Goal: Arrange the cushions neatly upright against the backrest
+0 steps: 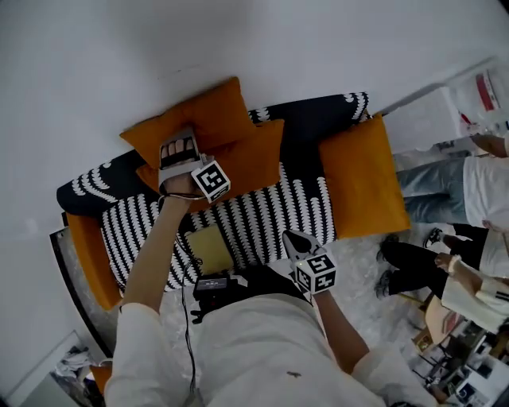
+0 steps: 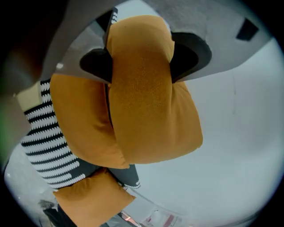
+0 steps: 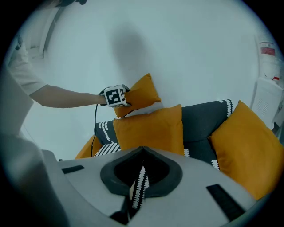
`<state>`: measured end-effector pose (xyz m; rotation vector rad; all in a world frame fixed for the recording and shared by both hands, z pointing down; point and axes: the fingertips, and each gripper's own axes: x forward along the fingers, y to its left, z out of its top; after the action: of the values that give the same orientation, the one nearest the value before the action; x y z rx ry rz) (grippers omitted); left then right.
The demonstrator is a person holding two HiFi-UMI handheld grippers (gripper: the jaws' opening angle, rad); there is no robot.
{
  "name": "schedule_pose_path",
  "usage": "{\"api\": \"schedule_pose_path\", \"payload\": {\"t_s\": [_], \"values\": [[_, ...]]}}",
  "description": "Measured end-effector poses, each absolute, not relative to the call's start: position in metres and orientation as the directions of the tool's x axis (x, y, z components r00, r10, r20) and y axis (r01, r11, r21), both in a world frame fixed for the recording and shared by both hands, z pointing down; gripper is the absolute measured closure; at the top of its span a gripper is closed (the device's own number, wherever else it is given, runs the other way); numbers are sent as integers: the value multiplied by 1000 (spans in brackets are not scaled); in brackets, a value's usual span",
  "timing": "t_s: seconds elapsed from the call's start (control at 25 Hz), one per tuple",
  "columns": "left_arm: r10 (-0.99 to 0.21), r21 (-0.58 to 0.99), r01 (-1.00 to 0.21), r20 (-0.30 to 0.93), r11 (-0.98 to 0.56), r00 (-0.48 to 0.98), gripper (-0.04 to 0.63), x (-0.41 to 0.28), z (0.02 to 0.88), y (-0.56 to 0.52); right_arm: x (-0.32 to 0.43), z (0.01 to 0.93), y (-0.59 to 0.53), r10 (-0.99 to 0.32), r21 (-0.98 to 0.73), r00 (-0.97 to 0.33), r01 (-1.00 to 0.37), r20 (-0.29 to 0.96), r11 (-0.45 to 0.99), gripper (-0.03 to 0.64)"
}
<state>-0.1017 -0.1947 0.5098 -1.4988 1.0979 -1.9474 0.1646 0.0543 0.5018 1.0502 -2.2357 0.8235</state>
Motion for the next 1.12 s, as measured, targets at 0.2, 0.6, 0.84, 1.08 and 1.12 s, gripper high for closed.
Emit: {"api": "schedule_pose_path", "payload": {"t_s": [0.2, 0.6, 0.84, 1.08, 1.12], "values": [[-800, -856, 5, 480, -516, -360, 184, -96, 525, -204, 173, 508, 41, -463, -330, -571, -799, 678, 503, 607], [-844, -889, -39, 446, -456, -296, 118, -95, 522, -203, 155, 509, 14, -438, -361, -607, -772, 663, 523, 607], [-846, -893, -61, 442, -445, -297, 112, -114, 498, -188, 130, 508, 24, -425, -372, -627, -754, 653, 541, 607], [-834, -882, -142, 472, -450, -284, 112, -123, 486, -167, 113, 508, 41, -396, -356, -632, -736, 666, 576, 607], [-824, -864, -195, 502, -464, -262, 112, -121, 488, -162, 111, 507, 42, -396, -352, -632, -735, 666, 579, 607]]}}
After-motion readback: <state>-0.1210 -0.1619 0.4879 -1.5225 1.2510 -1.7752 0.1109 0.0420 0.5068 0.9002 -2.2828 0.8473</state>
